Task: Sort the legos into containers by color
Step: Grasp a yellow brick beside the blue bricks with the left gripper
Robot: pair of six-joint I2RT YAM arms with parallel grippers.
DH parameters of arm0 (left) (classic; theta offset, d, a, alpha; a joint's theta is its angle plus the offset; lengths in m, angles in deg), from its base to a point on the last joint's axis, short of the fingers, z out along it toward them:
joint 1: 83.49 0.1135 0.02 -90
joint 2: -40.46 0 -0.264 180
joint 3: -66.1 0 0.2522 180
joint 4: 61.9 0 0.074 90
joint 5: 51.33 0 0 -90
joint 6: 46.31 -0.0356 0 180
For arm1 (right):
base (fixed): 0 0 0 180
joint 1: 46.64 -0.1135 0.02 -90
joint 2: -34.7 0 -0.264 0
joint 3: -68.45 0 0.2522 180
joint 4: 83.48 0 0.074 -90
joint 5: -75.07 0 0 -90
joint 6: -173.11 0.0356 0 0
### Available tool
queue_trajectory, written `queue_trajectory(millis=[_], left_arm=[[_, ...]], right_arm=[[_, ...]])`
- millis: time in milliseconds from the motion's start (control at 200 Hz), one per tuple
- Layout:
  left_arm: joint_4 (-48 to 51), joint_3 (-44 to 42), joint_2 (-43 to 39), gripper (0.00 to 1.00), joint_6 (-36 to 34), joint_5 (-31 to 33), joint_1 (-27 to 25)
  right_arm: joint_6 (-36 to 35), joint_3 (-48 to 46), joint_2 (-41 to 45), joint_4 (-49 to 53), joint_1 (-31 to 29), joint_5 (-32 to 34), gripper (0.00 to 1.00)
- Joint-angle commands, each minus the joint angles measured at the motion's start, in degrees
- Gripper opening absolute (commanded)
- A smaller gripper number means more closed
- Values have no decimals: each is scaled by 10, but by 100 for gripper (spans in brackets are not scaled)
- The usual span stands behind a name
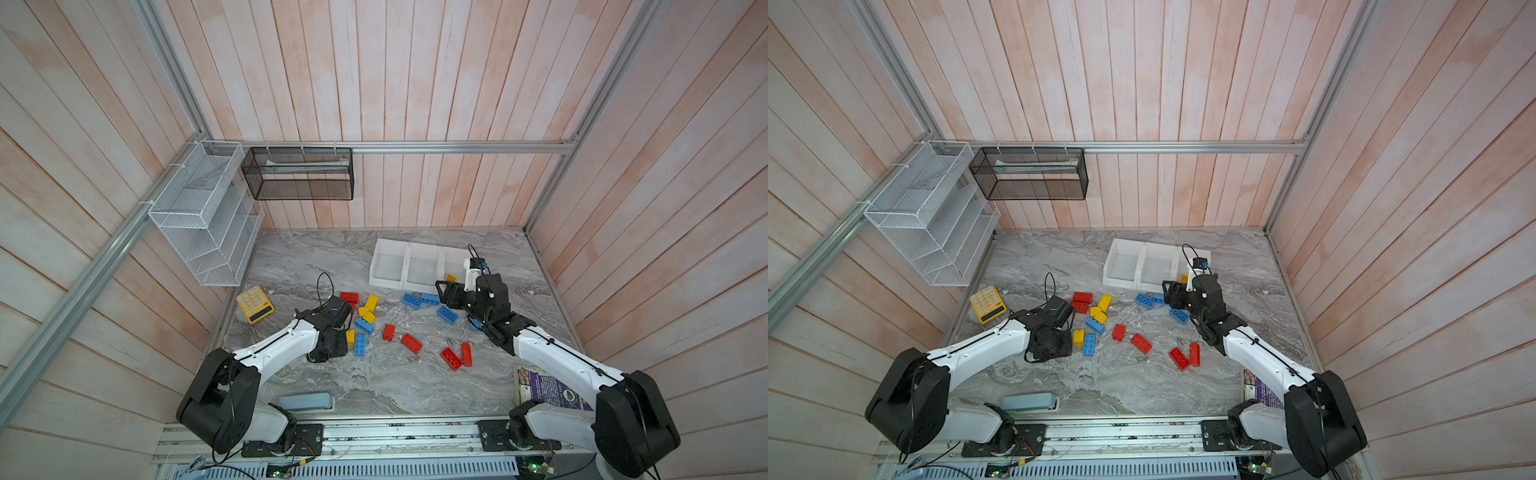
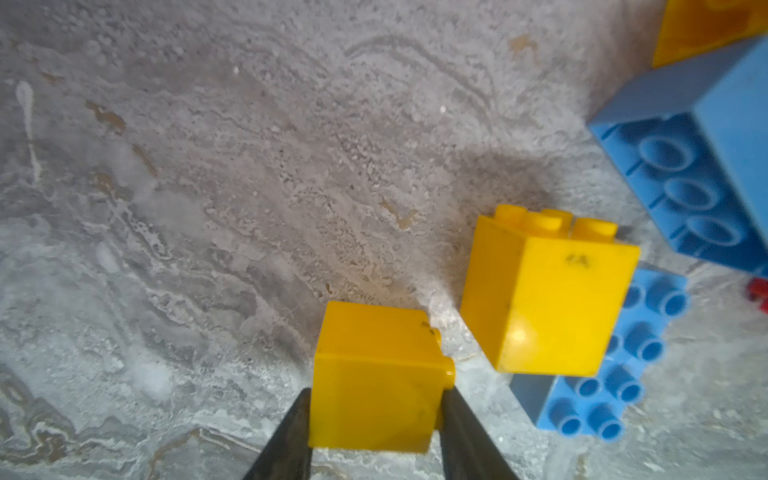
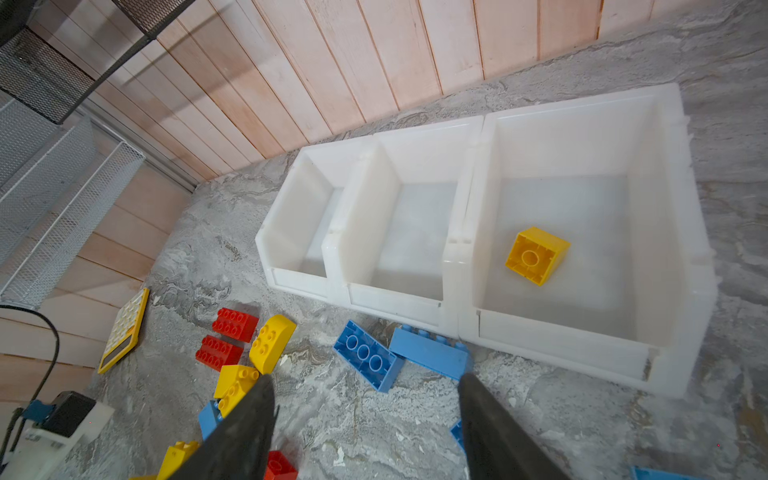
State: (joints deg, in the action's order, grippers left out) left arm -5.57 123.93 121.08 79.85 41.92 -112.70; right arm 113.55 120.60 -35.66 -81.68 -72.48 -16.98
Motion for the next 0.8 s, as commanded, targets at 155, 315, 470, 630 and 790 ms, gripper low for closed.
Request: queue_trajectory(millis=[155,315,470,630,790], left_arm=[[31,47,-30,35,-11,1,-2],[63,90,-52,35,-19,5,-2],[58,145,-44,35,-32,-7,-2],[0,201,-6,35,-38,-53,-4],[-41,273,59,35,-48,-74,-23]], right_arm=[[4,-2,3,-2,-3,-10,70],[5,-4,14,0,-4,-11,70],[8,-7,30,0,-5,-14,70],[12,-27,67,-6,-9,16,70],[16,-39,101,-9,-12,31,70]])
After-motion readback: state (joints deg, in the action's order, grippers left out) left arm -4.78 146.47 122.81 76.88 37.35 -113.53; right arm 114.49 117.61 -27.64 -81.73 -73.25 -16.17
